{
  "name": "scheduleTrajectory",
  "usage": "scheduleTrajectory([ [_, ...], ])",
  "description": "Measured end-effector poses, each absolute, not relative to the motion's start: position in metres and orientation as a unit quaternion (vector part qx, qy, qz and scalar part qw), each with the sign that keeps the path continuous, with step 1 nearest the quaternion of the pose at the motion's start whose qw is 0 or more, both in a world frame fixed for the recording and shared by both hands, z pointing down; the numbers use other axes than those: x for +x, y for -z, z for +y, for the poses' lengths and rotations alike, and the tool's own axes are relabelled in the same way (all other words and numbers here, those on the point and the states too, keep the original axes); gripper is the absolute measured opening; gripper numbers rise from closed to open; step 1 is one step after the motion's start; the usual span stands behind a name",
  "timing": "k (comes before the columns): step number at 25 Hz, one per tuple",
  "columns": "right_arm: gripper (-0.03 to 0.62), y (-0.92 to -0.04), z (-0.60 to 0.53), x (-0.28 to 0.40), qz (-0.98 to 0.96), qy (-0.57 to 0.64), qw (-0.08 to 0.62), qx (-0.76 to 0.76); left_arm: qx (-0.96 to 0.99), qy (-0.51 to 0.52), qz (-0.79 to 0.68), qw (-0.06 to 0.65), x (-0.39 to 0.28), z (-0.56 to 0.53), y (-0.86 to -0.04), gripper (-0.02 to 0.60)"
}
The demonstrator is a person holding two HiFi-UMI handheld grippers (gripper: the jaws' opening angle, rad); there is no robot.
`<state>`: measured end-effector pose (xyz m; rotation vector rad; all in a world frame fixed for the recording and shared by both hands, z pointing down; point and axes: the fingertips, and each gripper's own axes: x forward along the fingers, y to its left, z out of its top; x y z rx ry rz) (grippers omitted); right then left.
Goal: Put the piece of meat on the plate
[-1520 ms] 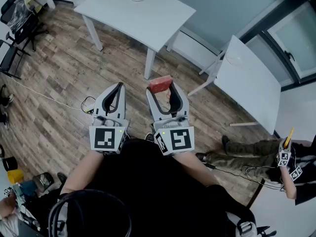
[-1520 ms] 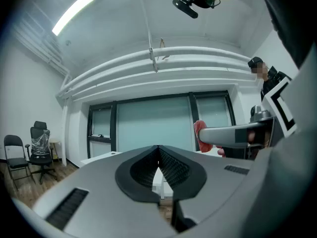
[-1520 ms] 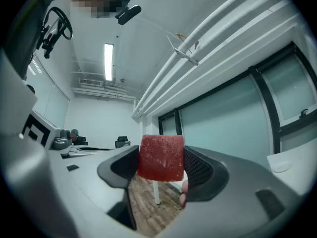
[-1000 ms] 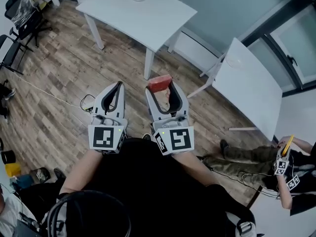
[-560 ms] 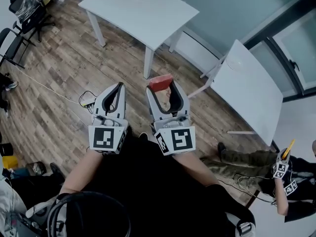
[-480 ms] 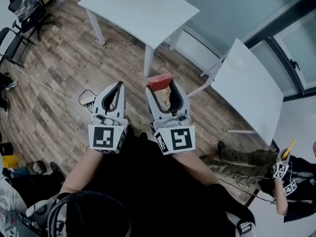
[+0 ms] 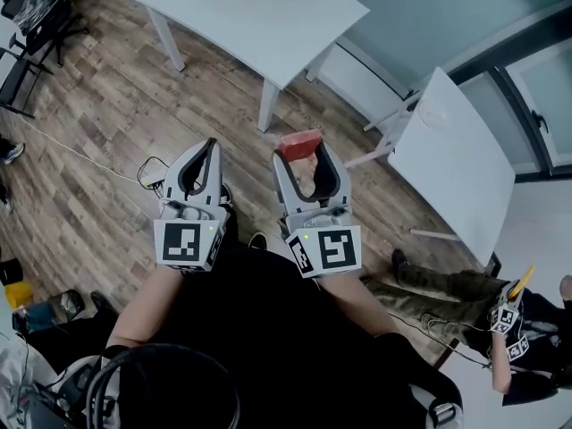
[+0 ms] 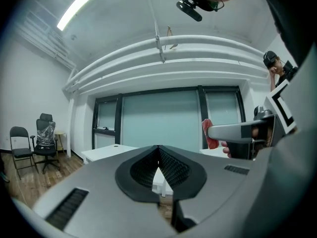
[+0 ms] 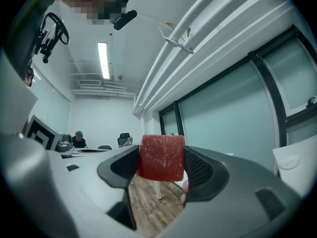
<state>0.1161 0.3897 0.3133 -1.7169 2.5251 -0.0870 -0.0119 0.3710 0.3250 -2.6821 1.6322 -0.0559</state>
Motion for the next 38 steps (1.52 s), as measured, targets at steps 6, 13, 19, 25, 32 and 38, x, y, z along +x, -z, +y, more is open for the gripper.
scheduleTrajectory([
  [6,0.285,-0.316,0.339,0.084,0.831,0.031,0.027,-0.555,-0.858,0.024,0.513,-0.017,-0.031,0.317,-0.331,0.003],
  [13,0.285,-0.312,0.281,0.052,0.832,0.030,0.023,-0.553,-0.866,0.021,0.499,-0.021,-0.051,0.262,-0.332,0.003],
  [19,0.285,-0.304,0.246,0.025,0.833,0.017,0.021,-0.552,-0.872,0.010,0.490,-0.012,-0.069,0.229,-0.325,0.003],
  [25,0.285,-0.295,0.216,0.003,0.830,-0.005,0.026,-0.557,-0.874,0.006,0.486,0.002,-0.092,0.203,-0.318,0.003],
  [32,0.285,-0.295,0.198,-0.005,0.829,-0.007,0.027,-0.559,-0.873,0.014,0.487,0.007,-0.102,0.186,-0.317,0.003],
  [38,0.285,-0.300,0.171,0.002,0.828,0.005,0.030,-0.560,-0.867,0.027,0.497,-0.003,-0.102,0.156,-0.319,0.003],
])
